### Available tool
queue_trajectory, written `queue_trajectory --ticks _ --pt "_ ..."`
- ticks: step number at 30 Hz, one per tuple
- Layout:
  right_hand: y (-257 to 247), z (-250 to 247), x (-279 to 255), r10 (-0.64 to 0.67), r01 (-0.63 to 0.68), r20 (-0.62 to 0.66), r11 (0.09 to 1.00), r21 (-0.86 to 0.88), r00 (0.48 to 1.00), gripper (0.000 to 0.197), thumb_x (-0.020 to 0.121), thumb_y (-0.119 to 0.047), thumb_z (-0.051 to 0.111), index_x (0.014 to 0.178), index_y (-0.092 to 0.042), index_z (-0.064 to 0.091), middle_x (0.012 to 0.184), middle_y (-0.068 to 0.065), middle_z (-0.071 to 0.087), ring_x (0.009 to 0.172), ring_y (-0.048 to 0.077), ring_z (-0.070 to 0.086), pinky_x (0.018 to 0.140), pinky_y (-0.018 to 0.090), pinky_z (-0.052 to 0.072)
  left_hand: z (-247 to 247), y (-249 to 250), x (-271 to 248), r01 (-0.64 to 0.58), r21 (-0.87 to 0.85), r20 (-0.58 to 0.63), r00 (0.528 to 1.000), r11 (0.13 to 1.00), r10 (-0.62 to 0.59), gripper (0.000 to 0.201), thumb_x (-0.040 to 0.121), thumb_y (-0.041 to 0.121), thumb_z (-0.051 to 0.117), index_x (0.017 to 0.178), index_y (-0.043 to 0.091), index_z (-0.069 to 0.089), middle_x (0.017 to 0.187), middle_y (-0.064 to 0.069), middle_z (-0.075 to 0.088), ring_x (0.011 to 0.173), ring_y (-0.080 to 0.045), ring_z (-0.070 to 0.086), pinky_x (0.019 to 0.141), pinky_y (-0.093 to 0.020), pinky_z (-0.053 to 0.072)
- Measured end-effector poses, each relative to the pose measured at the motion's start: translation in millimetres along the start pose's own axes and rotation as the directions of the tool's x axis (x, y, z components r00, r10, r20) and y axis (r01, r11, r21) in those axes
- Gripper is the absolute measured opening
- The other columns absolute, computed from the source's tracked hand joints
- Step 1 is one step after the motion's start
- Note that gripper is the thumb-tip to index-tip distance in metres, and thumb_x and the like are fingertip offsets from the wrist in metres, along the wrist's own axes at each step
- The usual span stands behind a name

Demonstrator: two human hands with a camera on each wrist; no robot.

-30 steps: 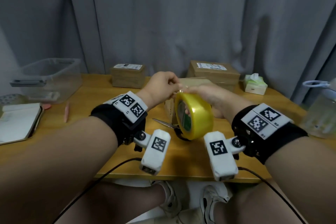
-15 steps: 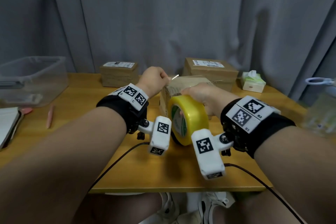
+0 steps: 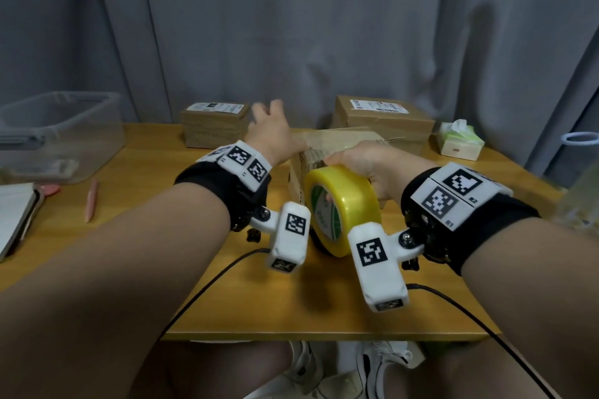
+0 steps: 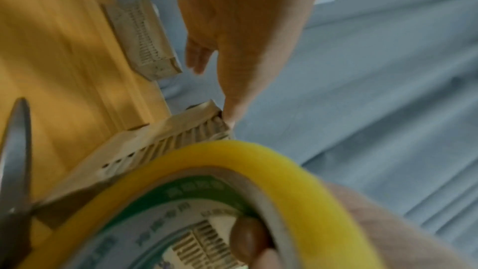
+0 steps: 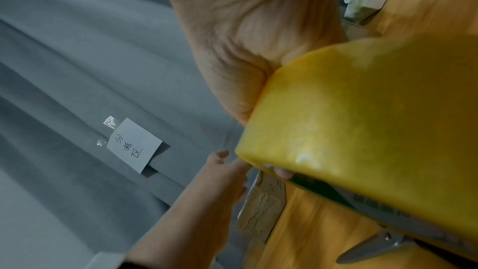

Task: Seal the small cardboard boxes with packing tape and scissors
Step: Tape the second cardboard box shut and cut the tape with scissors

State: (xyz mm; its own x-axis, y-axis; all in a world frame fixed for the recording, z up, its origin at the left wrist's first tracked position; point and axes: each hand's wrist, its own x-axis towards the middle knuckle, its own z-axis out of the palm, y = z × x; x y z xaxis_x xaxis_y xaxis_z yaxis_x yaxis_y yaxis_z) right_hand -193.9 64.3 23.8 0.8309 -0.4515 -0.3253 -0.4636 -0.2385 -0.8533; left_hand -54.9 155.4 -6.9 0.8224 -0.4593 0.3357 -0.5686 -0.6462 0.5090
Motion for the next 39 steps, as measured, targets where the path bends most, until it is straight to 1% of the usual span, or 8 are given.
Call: queue_trajectory --ticks 5,10,15,20,24,28,35,39 --pt "-1 1 -7 -0.044 0.044 0.011 0.999 0.0 0.999 0.006 0.096 -0.012 0.056 0.092 -0.012 0.051 0.067 0.012 0.057 0.029 0.015 0.054 0.024 0.02 0.038 1 -7 -28 -0.391 -0.134 0.304 0.858 0.911 0.413 0.044 0.103 0.035 0.026 0.139 0.019 0.047 0.146 -0.002 0.044 0.137 -0.014 0.035 0.115 -0.027 0.018" --pt "-2 0 -8 -0.043 0.042 0.022 0.999 0.023 0.999 0.016 0.094 -0.014 0.058 0.081 -0.008 0.051 0.055 0.01 0.06 0.039 0.018 0.057 0.034 0.023 0.046 -1 -7 -9 -0.38 0.219 0.445 0.859 0.899 0.255 0.059 0.1 0.044 0.0 0.147 0.026 0.032 0.153 0.005 0.03 0.145 -0.008 0.01 0.116 -0.039 -0.016" --pt "2 -1 4 -0.021 0.021 -0.002 0.999 0.047 1.0 0.02 0.095 -0.013 0.058 0.081 -0.002 0.047 0.069 0.019 0.063 0.049 0.026 0.063 0.054 0.038 0.056 -4 -13 -14 -0.414 0.082 0.389 0.851 0.906 0.353 0.058 0.101 0.045 0.002 0.148 0.023 0.027 0.156 0.008 0.022 0.146 -0.008 0.004 0.117 -0.038 -0.011" --pt "7 0 9 -0.056 0.059 -0.033 0.992 0.114 0.998 0.017 0.097 -0.017 0.056 0.093 -0.004 0.045 0.069 0.017 0.062 0.04 0.021 0.063 0.042 0.033 0.055 -6 -13 -19 -0.252 0.309 0.393 0.912 0.917 0.118 0.06 0.097 0.055 0.003 0.15 0.032 0.02 0.16 0.008 -0.001 0.147 -0.02 -0.005 0.116 -0.05 -0.008" --pt "13 0 17 -0.037 0.039 -0.01 0.98 0.197 0.999 0.018 0.099 -0.017 0.052 0.109 -0.005 0.043 0.07 0.019 0.067 0.057 0.031 0.068 0.061 0.046 0.059 -11 7 -33 0.076 0.027 0.145 0.986 0.997 -0.079 0.062 0.097 0.053 0.031 0.132 0.003 0.042 0.123 -0.019 0.05 0.109 -0.033 0.055 0.091 -0.038 0.047" --pt "16 3 22 -0.046 0.053 -0.036 0.973 0.224 0.998 0.016 0.098 -0.013 0.05 0.086 -0.003 0.051 0.08 0.016 0.065 0.077 0.033 0.068 0.07 0.044 0.058 -3 21 -57 0.555 -0.274 0.624 0.724 0.786 -0.293 0.063 0.093 0.062 0.037 0.102 0.002 0.055 0.09 -0.02 0.069 0.078 -0.029 0.069 0.068 -0.035 0.059" --pt "3 -15 27 -0.238 0.213 -0.091 0.95 -0.229 0.967 0.025 0.098 -0.019 0.045 0.09 -0.001 0.062 0.064 0.01 0.066 0.051 0.019 0.062 0.047 0.024 0.051 1 26 -36 0.565 -0.576 0.461 0.821 0.591 -0.337 0.023 0.099 0.019 0.047 0.08 0.009 0.057 0.052 -0.002 0.062 0.04 -0.011 0.059 0.04 -0.023 0.05" --pt "-11 -27 62 -0.678 0.46 -0.029 0.529 -0.713 0.735 0.031 0.1 -0.029 0.04 0.113 -0.013 0.063 0.108 0.006 0.066 0.103 0.024 0.059 0.083 0.033 0.045 0 15 -12 0.458 -0.488 0.333 0.884 0.743 -0.327 0.026 0.095 0.022 0.054 0.105 0.0 0.061 0.098 -0.015 0.066 0.087 -0.028 0.065 0.076 -0.036 0.054"
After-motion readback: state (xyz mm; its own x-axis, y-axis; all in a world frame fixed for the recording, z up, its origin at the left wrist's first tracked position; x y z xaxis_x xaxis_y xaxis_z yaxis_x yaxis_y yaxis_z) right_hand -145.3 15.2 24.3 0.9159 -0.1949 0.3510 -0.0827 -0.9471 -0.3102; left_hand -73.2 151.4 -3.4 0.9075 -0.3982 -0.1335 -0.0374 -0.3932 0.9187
